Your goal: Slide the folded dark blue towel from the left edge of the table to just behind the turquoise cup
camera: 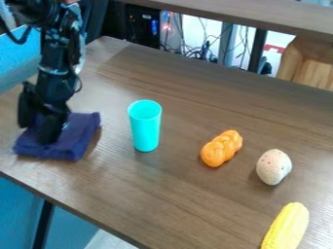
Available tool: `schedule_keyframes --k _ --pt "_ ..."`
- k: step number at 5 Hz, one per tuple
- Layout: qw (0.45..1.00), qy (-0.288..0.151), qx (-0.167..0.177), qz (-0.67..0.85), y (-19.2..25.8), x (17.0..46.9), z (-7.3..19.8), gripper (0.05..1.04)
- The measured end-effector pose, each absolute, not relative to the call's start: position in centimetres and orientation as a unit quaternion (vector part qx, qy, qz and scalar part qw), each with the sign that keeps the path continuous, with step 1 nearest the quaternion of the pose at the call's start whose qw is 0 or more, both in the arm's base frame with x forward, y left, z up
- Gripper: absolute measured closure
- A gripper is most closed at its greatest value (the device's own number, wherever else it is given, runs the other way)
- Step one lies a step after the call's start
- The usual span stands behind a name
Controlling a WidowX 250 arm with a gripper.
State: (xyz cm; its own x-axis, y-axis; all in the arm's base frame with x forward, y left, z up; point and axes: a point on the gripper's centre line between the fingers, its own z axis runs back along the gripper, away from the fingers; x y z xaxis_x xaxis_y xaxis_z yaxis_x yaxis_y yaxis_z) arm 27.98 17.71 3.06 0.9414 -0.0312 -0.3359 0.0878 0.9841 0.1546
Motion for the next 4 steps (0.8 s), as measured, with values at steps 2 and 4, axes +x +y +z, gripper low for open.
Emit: schedule_keyframes --k 2,4 --pt "0.985 0.156 0.076 -0.008 18.8 33.8 2.9 0.079" --pt "0.990 0.115 0.057 -0.055 16.2 38.0 3.6 0.079"
